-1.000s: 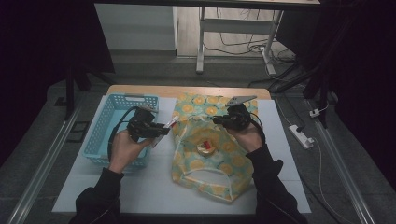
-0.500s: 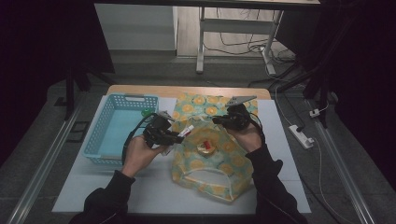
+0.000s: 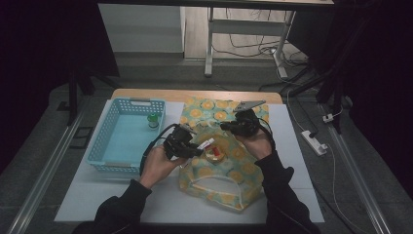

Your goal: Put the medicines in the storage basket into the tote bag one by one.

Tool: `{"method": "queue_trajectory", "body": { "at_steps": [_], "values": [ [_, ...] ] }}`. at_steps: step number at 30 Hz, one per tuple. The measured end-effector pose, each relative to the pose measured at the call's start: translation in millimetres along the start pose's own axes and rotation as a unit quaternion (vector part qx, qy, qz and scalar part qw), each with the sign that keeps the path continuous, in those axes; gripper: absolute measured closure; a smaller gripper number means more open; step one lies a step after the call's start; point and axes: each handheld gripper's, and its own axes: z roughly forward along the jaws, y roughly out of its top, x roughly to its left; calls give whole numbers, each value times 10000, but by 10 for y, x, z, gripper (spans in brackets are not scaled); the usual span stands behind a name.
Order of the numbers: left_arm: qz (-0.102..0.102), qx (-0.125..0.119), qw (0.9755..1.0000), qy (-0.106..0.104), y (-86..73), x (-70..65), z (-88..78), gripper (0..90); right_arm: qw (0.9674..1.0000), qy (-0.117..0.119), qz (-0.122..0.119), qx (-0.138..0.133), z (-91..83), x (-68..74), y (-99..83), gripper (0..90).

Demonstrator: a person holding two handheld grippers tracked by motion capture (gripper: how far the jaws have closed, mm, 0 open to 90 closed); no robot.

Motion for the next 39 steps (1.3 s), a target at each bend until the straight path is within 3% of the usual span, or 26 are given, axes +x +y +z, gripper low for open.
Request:
{"method": "queue_trajectory", "body": {
  "at_steps": [15, 19, 27, 39],
  "values": [
    [8, 115, 9999, -7, 158, -3, 361, 723, 10000, 12, -12, 4, 17, 15, -5, 895],
    [-24, 101, 9999, 66, 197, 7, 445, 723, 10000, 12, -12, 1, 18, 15, -6, 895],
    [-83, 134, 9990, 407, 247, 69, 567, 723, 10000, 16, 7, 13, 23, 6, -17, 895],
    [-461, 206, 9963, 688, 221, 297, 600, 723, 10000, 25, 17, 58, 66, 17, -30, 895]
  ]
}}
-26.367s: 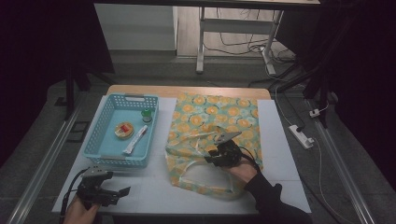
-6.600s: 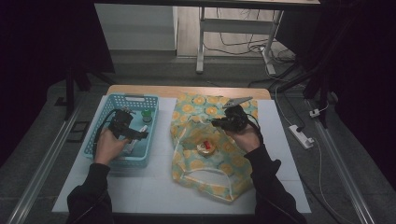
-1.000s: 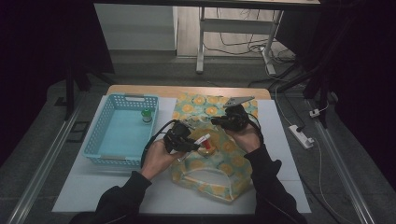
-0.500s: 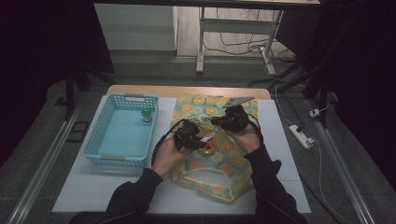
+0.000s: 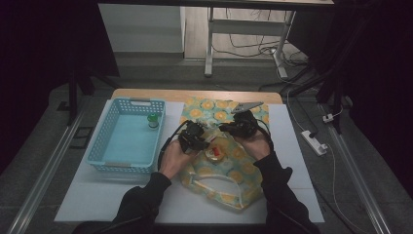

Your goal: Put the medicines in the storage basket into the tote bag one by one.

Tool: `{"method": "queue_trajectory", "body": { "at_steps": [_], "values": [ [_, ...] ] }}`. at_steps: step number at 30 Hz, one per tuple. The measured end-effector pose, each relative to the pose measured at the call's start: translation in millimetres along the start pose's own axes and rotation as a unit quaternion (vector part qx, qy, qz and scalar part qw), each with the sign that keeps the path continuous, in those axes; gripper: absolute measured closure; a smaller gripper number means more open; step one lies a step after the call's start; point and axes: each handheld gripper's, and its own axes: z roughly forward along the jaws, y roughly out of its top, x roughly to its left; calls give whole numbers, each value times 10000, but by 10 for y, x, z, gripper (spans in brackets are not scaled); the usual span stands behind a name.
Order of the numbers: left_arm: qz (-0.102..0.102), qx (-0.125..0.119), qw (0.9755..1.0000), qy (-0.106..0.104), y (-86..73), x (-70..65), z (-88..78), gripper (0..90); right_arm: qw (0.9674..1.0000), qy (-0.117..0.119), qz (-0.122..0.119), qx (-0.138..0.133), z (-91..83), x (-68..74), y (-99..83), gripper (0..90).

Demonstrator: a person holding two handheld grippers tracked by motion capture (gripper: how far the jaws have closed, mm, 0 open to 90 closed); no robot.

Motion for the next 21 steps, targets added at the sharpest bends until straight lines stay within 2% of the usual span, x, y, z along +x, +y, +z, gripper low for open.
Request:
{"method": "queue_trajectory", "body": {
  "at_steps": [12, 18, 21],
  "values": [
    [-142, 136, 9997, 127, 39, 67, 114, 721, 10000, 7, -21, 78, 48, 15, -11, 895],
    [-201, 99, 9997, 97, 52, 81, 163, 717, 10000, -3, -16, 90, 50, -1, -20, 895],
    [-164, 70, 9998, 112, 42, 80, 153, 709, 10000, -12, 16, 90, 49, -10, -26, 895]
  ]
}}
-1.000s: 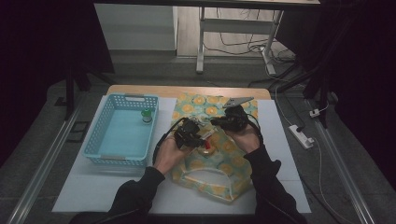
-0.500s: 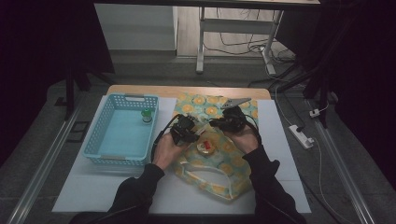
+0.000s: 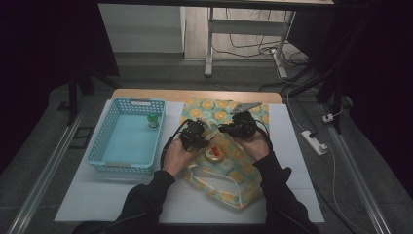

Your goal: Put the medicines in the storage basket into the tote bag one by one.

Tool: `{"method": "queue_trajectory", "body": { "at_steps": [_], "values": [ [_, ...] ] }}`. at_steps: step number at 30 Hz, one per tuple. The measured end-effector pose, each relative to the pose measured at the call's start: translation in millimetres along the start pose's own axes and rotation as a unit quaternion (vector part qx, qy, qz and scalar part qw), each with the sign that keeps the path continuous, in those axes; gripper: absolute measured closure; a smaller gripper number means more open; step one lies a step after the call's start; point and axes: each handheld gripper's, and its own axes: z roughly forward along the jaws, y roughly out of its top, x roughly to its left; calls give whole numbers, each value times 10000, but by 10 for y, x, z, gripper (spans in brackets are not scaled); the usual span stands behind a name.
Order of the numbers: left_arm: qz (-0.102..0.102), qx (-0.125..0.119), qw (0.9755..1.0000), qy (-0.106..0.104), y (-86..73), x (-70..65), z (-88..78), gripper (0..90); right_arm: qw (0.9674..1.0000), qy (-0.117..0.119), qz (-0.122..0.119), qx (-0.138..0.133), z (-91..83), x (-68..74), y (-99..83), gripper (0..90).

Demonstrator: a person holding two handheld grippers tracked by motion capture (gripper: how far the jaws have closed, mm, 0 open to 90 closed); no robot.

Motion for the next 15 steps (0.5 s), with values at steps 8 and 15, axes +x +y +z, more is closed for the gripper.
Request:
{"method": "queue_trajectory", "body": {
  "at_steps": [8, 15],
  "values": [
    [106, -180, 9997, -144, -8, -8, -143, 630, 10000, -15, 12, -37, -16, -5, 5, 895],
    [190, -295, 9986, -404, -49, -35, -259, 537, 10000, -14, 14, -42, -24, -7, 6, 895]
  ]
}}
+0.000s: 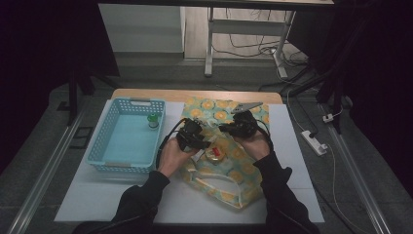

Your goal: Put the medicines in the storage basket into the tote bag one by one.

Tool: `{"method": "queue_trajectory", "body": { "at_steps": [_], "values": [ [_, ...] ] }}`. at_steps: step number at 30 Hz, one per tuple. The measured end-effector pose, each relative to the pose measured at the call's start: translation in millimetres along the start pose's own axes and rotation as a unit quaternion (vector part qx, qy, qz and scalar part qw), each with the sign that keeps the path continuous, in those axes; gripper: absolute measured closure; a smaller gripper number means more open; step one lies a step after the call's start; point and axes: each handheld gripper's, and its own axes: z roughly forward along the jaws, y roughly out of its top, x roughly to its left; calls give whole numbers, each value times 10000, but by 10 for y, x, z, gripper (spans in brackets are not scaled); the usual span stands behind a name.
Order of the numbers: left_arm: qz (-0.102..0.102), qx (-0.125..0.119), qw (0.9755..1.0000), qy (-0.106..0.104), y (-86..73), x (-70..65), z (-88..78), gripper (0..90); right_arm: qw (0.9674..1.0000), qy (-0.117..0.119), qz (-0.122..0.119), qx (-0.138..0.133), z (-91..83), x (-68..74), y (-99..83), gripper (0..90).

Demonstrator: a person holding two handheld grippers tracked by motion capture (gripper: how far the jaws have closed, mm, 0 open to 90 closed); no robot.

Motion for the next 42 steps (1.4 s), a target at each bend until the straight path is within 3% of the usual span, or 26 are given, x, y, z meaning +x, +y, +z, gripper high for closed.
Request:
{"method": "queue_trajectory", "body": {
  "at_steps": [7, 13, 20, 23, 29, 36, 42],
  "values": [
    [228, -224, 9994, -108, -41, -26, -163, 409, 10000, 2, -15, -9, 0, 7, 4, 894],
    [356, -315, 9989, -16, -90, -2, -306, 283, 10000, 5, -16, -4, -3, 7, 4, 894],
    [142, -331, 9993, -26, -142, 149, -470, 188, 10000, 6, -8, -1, -2, 8, 4, 894],
    [156, -260, 9995, -5, -165, 221, -531, 137, 10000, 3, -3, -3, -2, 7, 2, 894],
    [25, -348, 9993, -121, -241, 406, -669, 42, 10000, 4, -20, 1, -2, 9, 4, 894],
    [-75, -474, 9987, -149, -359, 607, -812, 3, 10000, 2, -21, 7, 0, 8, 2, 894],
    [-300, -685, 9972, -89, -469, 785, -945, 0, 10000, 0, -19, 32, 5, 6, -2, 893]
  ]
}}
